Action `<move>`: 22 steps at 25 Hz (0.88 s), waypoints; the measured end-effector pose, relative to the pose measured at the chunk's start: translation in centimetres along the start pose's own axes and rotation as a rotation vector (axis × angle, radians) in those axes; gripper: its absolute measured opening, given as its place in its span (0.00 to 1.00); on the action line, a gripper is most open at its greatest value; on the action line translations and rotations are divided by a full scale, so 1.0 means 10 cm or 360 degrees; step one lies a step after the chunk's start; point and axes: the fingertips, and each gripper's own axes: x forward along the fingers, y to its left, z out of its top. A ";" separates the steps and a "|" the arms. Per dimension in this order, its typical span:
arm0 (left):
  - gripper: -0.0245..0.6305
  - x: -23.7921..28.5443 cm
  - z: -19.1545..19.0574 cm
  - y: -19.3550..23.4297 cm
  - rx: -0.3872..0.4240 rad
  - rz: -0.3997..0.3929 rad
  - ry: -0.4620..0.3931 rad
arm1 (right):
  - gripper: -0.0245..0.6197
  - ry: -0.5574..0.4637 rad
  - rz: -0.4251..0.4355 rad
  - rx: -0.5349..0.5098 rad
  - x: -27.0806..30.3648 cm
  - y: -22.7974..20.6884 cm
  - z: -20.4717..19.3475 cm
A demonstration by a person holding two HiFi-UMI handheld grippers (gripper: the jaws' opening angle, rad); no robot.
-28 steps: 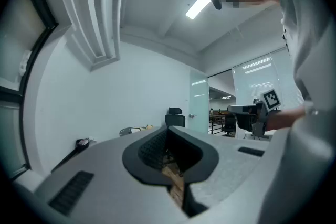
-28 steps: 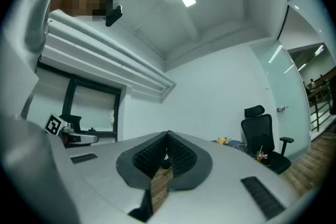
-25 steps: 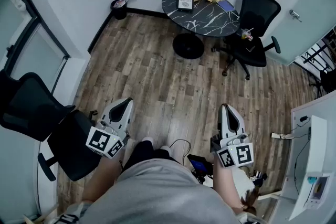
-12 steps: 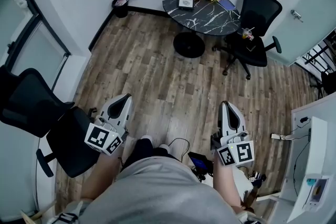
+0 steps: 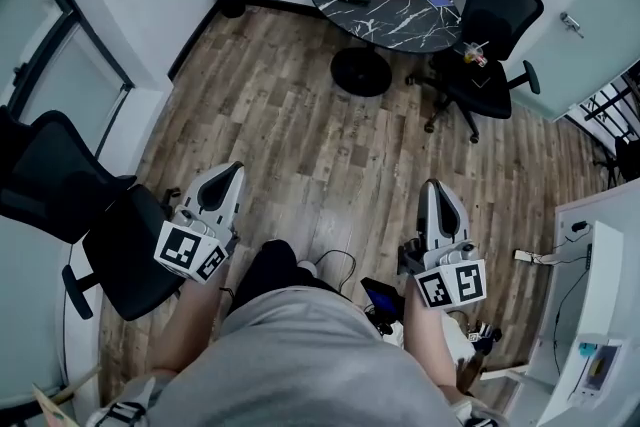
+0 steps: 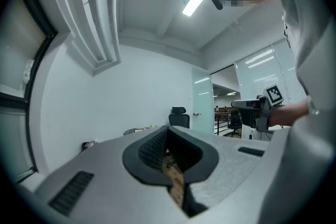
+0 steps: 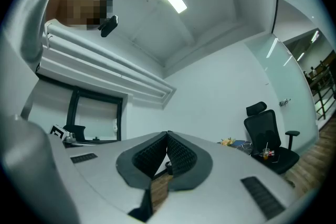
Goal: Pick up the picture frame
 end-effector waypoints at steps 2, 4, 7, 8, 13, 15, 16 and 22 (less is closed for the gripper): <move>0.05 0.02 -0.03 0.00 -0.0003 0.0011 0.0013 | 0.08 0.0006 -0.0015 0.0017 -0.03 -0.06 -0.03; 0.05 0.05 -0.06 0.01 -0.0010 0.0020 0.0025 | 0.08 0.0016 -0.0044 0.0033 -0.05 -0.15 -0.06; 0.05 0.16 -0.08 0.06 -0.0023 0.0025 0.0027 | 0.08 0.0034 -0.0080 0.0041 0.00 -0.28 -0.10; 0.05 0.21 -0.09 0.07 -0.0027 0.0022 0.0024 | 0.08 0.0033 -0.0083 0.0044 0.02 -0.31 -0.11; 0.05 0.49 -0.09 0.16 -0.0038 -0.0001 0.0005 | 0.08 0.0013 -0.0088 0.0079 0.18 -0.46 -0.12; 0.05 0.61 -0.08 0.20 -0.0045 -0.0011 0.0003 | 0.08 0.0018 -0.0088 0.0078 0.27 -0.51 -0.14; 0.05 0.66 -0.08 0.23 -0.0046 -0.0016 0.0004 | 0.08 0.0020 -0.0088 0.0075 0.33 -0.53 -0.14; 0.05 1.01 -0.06 0.42 -0.0050 -0.0038 0.0003 | 0.08 0.0020 -0.0106 0.0078 0.62 -0.70 -0.16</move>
